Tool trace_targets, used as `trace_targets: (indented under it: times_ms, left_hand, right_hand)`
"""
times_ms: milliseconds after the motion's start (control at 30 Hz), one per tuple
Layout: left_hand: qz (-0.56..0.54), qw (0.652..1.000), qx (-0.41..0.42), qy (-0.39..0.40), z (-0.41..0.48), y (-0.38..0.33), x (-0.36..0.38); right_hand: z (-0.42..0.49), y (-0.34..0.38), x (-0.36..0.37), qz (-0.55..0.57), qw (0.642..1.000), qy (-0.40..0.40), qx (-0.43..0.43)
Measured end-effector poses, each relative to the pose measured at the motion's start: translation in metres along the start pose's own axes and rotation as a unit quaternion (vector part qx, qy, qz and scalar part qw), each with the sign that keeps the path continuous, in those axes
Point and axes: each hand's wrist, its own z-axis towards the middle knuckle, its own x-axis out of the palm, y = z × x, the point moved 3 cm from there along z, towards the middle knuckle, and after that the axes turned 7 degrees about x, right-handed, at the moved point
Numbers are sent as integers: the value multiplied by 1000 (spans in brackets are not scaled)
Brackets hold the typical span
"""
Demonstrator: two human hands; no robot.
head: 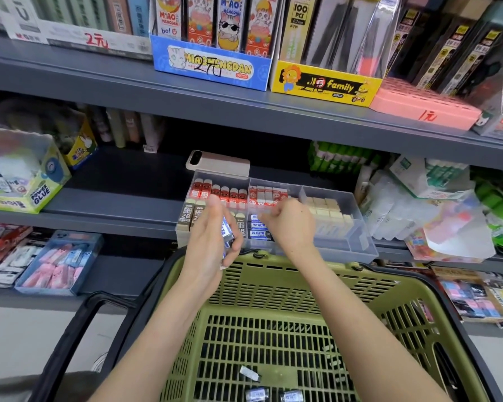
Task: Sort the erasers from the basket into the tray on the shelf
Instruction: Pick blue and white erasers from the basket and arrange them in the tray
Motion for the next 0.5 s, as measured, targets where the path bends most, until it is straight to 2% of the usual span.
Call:
trace_targets:
  times_ms: [167, 233, 300, 333, 367, 500]
  left_hand:
    - [2, 1000, -8, 8, 0, 4, -1]
    - [-18, 1000, -10, 9, 2, 6, -1]
    - [-18, 1000, -8, 19, 4, 8, -2]
    - [-16, 999, -11, 28, 4, 9, -2]
    - [-20, 999, -21, 39, 3, 10, -1]
    - [-70, 992, -101, 32, -1, 17, 4]
  right_hand:
    - [-7, 5, -13, -78, 996, -8, -28]
    - [-19, 10, -26, 37, 996, -12, -80]
    - [-42, 19, -39, 221, 965, 36, -133]
    - [-52, 25, -43, 268, 949, 67, -152]
    - [-61, 29, -44, 276, 941, 99, -171]
    - [-74, 38, -42, 151, 942, 180, -241]
